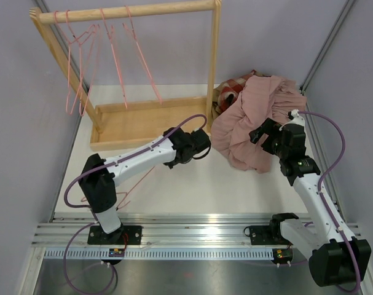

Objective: Remove the skirt from the hanger

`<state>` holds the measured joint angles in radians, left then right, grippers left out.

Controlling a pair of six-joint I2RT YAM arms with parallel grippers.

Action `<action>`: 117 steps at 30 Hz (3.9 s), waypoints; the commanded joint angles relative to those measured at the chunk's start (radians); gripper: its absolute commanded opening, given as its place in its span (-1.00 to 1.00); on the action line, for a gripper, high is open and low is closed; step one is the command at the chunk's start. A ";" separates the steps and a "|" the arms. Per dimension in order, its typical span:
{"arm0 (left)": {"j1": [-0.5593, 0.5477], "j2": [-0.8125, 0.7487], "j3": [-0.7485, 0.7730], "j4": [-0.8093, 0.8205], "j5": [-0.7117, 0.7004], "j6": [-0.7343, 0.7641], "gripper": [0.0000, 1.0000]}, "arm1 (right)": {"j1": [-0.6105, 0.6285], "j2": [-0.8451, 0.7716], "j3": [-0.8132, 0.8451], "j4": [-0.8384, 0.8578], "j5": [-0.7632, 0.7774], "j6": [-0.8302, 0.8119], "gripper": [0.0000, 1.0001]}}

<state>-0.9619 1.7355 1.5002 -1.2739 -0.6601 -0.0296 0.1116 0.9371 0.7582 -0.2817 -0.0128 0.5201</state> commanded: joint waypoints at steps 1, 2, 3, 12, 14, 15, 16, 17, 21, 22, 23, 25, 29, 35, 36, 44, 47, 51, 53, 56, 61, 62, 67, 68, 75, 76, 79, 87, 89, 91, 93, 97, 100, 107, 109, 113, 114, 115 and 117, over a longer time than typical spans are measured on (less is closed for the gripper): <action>0.034 -0.082 0.198 0.507 -0.050 0.137 -1.00 | 0.005 -0.011 0.015 0.027 0.000 -0.003 0.99; 0.044 -0.086 0.216 0.594 -0.055 0.186 -1.00 | 0.007 -0.015 0.015 0.026 0.002 -0.006 0.99; 0.078 -0.100 0.244 0.637 -0.068 0.201 -1.00 | 0.005 -0.024 0.016 0.019 0.005 -0.006 0.99; 0.284 -0.211 0.270 1.056 -0.140 0.213 -1.00 | 0.003 -0.076 0.026 -0.030 0.031 -0.026 0.99; 0.292 -0.154 0.418 0.881 -0.156 0.293 -1.00 | 0.005 -0.087 0.027 -0.037 0.022 -0.017 0.99; 0.281 -0.118 0.499 0.743 -0.174 0.295 -1.00 | 0.005 -0.102 0.026 -0.040 0.017 -0.014 0.99; 0.275 -0.026 0.678 0.449 -0.191 0.231 -1.00 | 0.005 -0.110 0.023 -0.039 -0.011 -0.006 0.99; 0.275 0.016 0.743 0.297 -0.146 0.179 -1.00 | 0.007 -0.116 0.018 -0.034 -0.019 0.001 0.99; 0.250 0.088 0.529 -0.091 -0.070 -0.038 -1.00 | 0.007 -0.129 -0.003 0.012 -0.084 0.024 0.99; 0.243 0.079 0.431 -0.082 -0.052 -0.077 -1.00 | 0.007 -0.126 -0.005 0.019 -0.090 0.030 0.99; 0.239 0.067 0.247 -0.061 0.071 -0.085 -1.00 | 0.007 -0.118 -0.007 0.025 -0.099 0.035 0.99; 0.195 0.052 0.102 0.041 0.178 -0.092 -1.00 | 0.007 -0.104 -0.013 0.038 -0.122 0.043 0.99; 0.101 0.053 -0.026 0.126 0.293 -0.147 -1.00 | 0.010 -0.101 -0.025 0.042 -0.145 0.043 0.99; 0.046 -0.019 -0.087 0.221 0.223 -0.324 -1.00 | 0.011 -0.155 -0.020 0.022 -0.187 0.038 0.99; 0.046 -0.057 -0.101 0.247 0.209 -0.363 -1.00 | 0.011 -0.173 -0.019 0.021 -0.208 0.038 0.99; 0.023 -0.576 -0.231 0.209 -0.140 -0.792 0.64 | 0.017 -0.205 -0.019 -0.008 -0.248 0.024 0.99; 0.034 -0.586 -0.172 -0.241 -0.342 -1.218 0.98 | 0.022 -0.192 -0.025 0.004 -0.268 0.031 0.99; 0.075 -0.695 -0.324 -0.176 -0.285 -1.297 0.98 | 0.045 -0.156 -0.011 0.032 -0.288 0.041 0.99; 0.104 -0.744 -0.415 -0.113 -0.221 -1.306 0.98 | 0.069 -0.118 0.016 0.044 -0.332 0.032 0.99; 0.143 -0.855 -0.589 0.003 -0.150 -1.323 0.98 | 0.193 -0.025 0.096 0.065 -0.392 -0.009 0.99; 0.213 -0.904 -0.787 0.257 -0.041 -1.209 0.97 | 0.579 0.161 0.274 0.009 -0.299 -0.117 0.99; 0.213 -0.903 -0.784 0.283 -0.035 -1.186 0.98 | 0.608 0.225 0.302 0.007 -0.299 -0.115 0.99; 0.221 -0.929 -0.727 0.516 -0.030 -0.861 0.97 | 0.814 0.371 0.470 0.038 -0.426 -0.136 0.99; 0.257 -0.920 -0.698 0.545 -0.021 -0.815 0.97 | 0.921 0.400 0.508 0.024 -0.391 -0.155 0.99; 0.508 -0.719 -0.560 0.708 0.207 -0.537 0.98 | 1.273 0.460 0.483 0.079 -0.277 -0.172 0.99; 0.529 -0.700 -0.551 0.720 0.232 -0.523 0.98 | 1.299 0.459 0.465 0.107 -0.265 -0.154 0.99; 0.615 -0.651 -0.526 0.786 0.353 -0.463 0.98 | 1.419 0.492 0.426 0.187 -0.198 -0.123 0.99; 0.724 -0.561 -0.371 0.779 0.573 -0.356 0.98 | 1.579 0.822 0.607 0.234 -0.213 -0.140 0.95; 0.747 -0.557 -0.316 0.775 0.652 -0.349 0.98 | 1.577 0.893 0.677 0.211 -0.208 -0.167 0.94; 0.765 -0.541 -0.272 0.772 0.776 -0.326 0.98 | 1.576 0.942 0.714 0.217 -0.197 -0.195 0.97; 0.770 -0.516 -0.192 0.745 0.832 -0.316 0.98 | 1.571 0.980 0.765 0.243 -0.167 -0.226 0.99; 0.772 -0.475 -0.058 0.685 1.002 -0.332 0.98 | 1.562 1.133 0.852 0.315 -0.110 -0.258 0.99; 0.772 -0.459 0.006 0.677 1.100 -0.380 0.98 | 1.553 1.180 0.842 0.427 -0.174 -0.244 0.99; 0.767 -0.418 0.166 0.588 1.197 -0.447 0.98 | 1.548 1.324 0.926 0.457 -0.211 -0.215 0.99; 0.766 -0.403 0.219 0.579 1.224 -0.460 0.98 | 1.545 1.371 0.958 0.449 -0.228 -0.204 0.99; 0.750 -0.364 0.355 0.529 1.223 -0.471 0.98 | 1.545 1.434 1.009 0.420 -0.263 -0.180 0.96; 0.744 -0.349 0.391 0.503 1.208 -0.460 0.98 | 1.545 1.434 1.012 0.420 -0.254 -0.183 0.97; 0.738 -0.358 0.406 0.496 1.177 -0.455 0.98 | 1.545 1.431 1.000 0.429 -0.245 -0.178 0.97; 0.738 -0.369 0.400 0.508 1.165 -0.461 0.98 | 1.545 1.431 0.997 0.438 -0.242 -0.169 0.97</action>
<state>-0.2218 1.3838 1.8450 -0.7479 0.4988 -0.4786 1.6905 2.3260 1.7382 0.1978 -0.2447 0.2729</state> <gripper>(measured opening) 0.987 0.985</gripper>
